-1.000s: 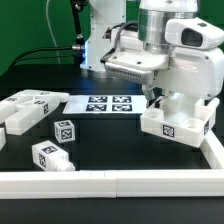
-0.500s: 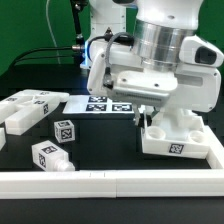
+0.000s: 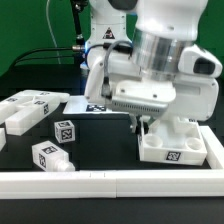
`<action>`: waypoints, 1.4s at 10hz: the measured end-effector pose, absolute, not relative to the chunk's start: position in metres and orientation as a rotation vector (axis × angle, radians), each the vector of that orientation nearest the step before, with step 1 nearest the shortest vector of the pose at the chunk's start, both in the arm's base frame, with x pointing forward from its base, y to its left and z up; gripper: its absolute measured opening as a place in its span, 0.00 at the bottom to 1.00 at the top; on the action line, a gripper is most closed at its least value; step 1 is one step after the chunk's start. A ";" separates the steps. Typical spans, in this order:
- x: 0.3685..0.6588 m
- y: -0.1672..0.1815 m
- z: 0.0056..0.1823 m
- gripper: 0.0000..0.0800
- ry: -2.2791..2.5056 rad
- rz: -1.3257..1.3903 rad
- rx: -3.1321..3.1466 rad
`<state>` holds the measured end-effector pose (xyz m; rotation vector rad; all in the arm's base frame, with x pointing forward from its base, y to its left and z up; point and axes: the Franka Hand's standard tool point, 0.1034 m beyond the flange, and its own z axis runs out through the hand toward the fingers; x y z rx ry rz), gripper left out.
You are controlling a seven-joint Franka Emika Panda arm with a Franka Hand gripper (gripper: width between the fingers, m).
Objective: Assemble chair
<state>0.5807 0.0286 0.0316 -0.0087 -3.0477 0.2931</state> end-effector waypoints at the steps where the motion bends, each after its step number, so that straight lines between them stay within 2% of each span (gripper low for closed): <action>1: 0.592 0.031 0.026 0.04 -3.025 0.304 -0.013; 4: 0.616 0.033 0.023 0.04 -2.968 0.339 -0.026; 9: 0.618 0.032 0.022 0.04 -2.919 0.369 -0.041; 10: 0.618 0.032 0.022 0.27 -2.920 0.373 -0.079; 11: 0.618 0.031 0.023 0.44 -2.921 0.374 -0.078; 12: 0.620 0.032 0.031 0.44 -2.936 0.383 -0.115; 13: 0.621 0.031 0.048 0.65 -2.958 0.405 -0.253; 14: 0.613 0.028 0.063 0.78 -2.968 0.428 -0.413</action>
Offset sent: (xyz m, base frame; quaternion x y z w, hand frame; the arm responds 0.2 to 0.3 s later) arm 0.0348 0.0255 -0.0060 -0.0036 0.0371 0.0192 0.9991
